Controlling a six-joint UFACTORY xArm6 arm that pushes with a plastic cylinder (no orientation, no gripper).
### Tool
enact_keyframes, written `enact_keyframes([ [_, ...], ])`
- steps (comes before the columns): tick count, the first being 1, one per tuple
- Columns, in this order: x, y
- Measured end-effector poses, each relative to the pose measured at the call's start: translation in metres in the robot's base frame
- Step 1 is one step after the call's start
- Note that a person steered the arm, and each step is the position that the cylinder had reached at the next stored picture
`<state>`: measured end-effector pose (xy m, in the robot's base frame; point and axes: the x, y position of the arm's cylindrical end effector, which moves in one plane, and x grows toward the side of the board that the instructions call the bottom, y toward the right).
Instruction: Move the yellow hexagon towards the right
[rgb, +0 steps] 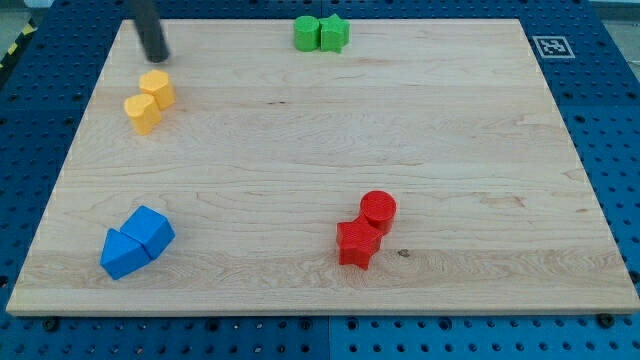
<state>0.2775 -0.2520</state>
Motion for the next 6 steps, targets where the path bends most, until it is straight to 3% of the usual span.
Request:
enact_keyframes([
  [2, 0.056, -0.011],
  [4, 0.055, -0.004],
  [6, 0.072, 0.043],
])
